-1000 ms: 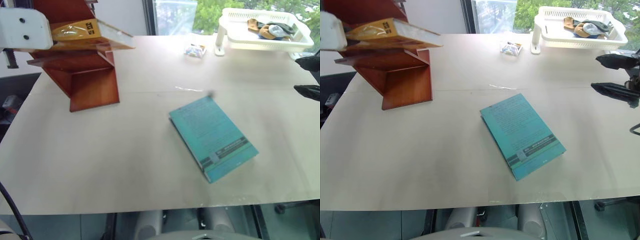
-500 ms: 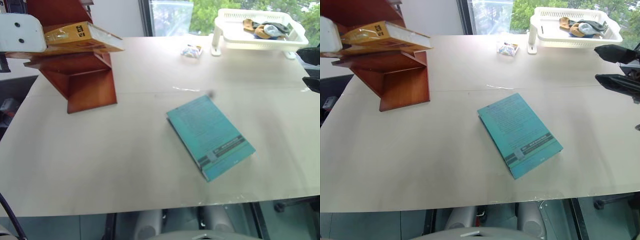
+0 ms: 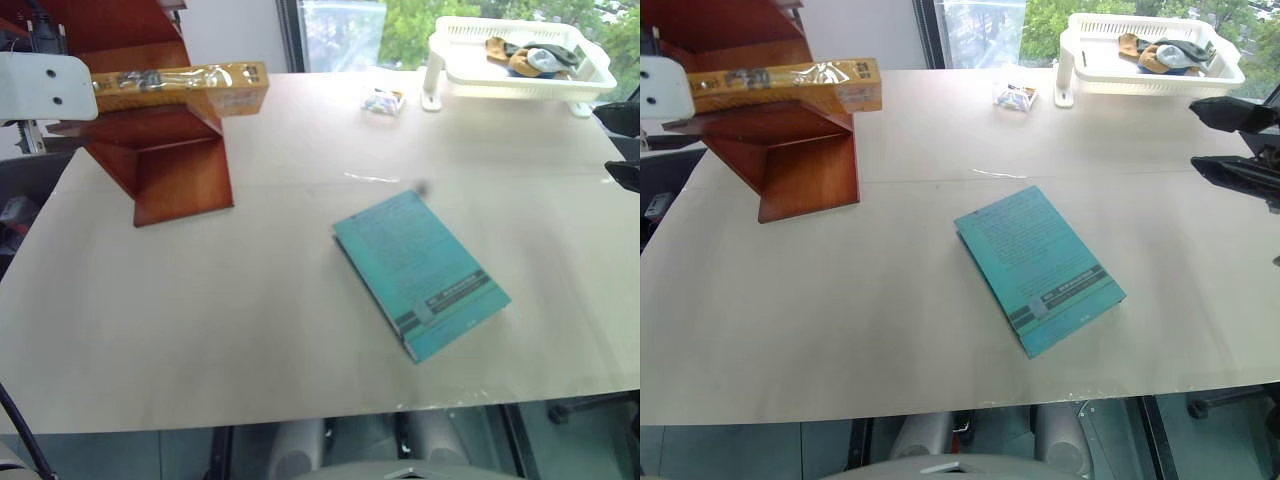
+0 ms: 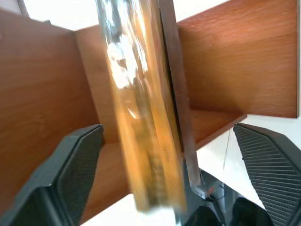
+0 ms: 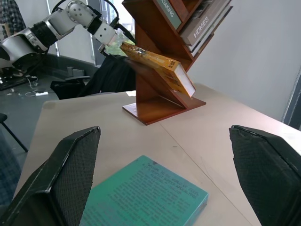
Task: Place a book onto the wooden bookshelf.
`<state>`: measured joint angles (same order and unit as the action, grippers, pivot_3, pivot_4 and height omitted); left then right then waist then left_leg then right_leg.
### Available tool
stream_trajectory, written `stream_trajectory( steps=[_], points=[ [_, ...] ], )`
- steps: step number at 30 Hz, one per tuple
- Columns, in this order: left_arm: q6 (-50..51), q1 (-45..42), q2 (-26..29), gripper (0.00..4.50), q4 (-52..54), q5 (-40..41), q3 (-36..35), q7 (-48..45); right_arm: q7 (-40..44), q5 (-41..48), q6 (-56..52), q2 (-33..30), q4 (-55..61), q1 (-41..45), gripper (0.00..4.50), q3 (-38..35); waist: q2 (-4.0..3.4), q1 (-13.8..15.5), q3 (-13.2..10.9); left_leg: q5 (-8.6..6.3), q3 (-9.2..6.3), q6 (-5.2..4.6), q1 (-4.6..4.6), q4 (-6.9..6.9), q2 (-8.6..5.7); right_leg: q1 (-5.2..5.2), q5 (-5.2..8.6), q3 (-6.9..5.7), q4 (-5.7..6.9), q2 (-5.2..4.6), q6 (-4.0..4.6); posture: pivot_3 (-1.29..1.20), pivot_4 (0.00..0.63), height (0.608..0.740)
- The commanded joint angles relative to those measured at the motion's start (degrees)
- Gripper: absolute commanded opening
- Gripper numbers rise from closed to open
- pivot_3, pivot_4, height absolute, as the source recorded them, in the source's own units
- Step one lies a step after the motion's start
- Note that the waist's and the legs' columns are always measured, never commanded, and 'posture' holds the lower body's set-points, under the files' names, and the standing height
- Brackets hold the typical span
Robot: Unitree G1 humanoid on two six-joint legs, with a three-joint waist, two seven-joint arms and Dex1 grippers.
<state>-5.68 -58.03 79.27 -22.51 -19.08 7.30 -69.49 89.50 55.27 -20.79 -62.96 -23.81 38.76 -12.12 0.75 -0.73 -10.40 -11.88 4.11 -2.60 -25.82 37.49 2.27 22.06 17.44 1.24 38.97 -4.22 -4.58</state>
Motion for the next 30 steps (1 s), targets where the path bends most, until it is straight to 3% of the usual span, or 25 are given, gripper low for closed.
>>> stream_trajectory(
  steps=[1,13,16,23,24,30],
  points=[
    [0.79,-1.05,1.06,4.46,0.04,-0.69,-1.44,-0.03,3.00,0.65,0.90,-1.78,0.32,-0.12,4.50,-2.06,0.00,0.03,0.00,0.00,0.00,0.00,0.00,0.00,0.00,0.00,0.00,0.00,0.00,0.01,0.00,0.00,0.150,0.740],
    [0.15,-0.96,-0.94,4.46,-0.32,0.35,-2.09,1.91,3.00,0.14,1.74,-1.57,-0.54,0.30,4.50,-1.47,0.00,0.02,0.00,0.00,0.01,0.00,0.01,0.01,0.00,0.00,0.00,0.01,0.02,0.01,0.00,0.00,0.150,0.740],
    [0.27,0.41,-0.58,3.64,-0.94,0.07,-1.95,1.66,3.00,0.04,1.76,-1.49,-0.32,0.05,4.50,-1.50,0.01,-0.03,0.00,0.00,0.00,0.00,0.00,0.02,0.00,0.00,0.00,0.00,0.03,0.01,0.00,0.00,0.150,0.740],
    [-0.03,-0.19,0.89,0.20,-2.86,-1.60,-1.82,3.44,3.00,-0.14,1.83,-1.63,-0.03,-0.34,4.50,-1.64,0.00,-0.19,0.01,0.00,0.05,0.01,0.03,0.02,-0.01,0.01,0.00,0.05,0.03,0.02,0.00,0.00,0.150,0.740],
    [0.03,-0.41,1.48,0.01,-3.24,-2.05,-1.76,3.44,3.00,-0.21,1.89,-1.72,-0.02,-0.43,4.50,-1.58,0.00,-0.20,0.01,0.01,0.06,0.01,0.02,0.02,-0.01,0.01,-0.01,0.06,0.03,0.02,0.00,0.00,0.150,0.740],
    [1.37,0.65,3.82,0.01,-4.39,-2.96,-1.82,2.60,3.00,-0.39,2.10,-1.84,-0.06,-0.46,4.50,-1.33,0.00,-0.21,0.01,0.00,0.06,0.00,0.04,0.02,-0.01,0.02,-0.01,0.05,0.06,0.04,0.00,0.00,0.150,0.740]
  ],
)
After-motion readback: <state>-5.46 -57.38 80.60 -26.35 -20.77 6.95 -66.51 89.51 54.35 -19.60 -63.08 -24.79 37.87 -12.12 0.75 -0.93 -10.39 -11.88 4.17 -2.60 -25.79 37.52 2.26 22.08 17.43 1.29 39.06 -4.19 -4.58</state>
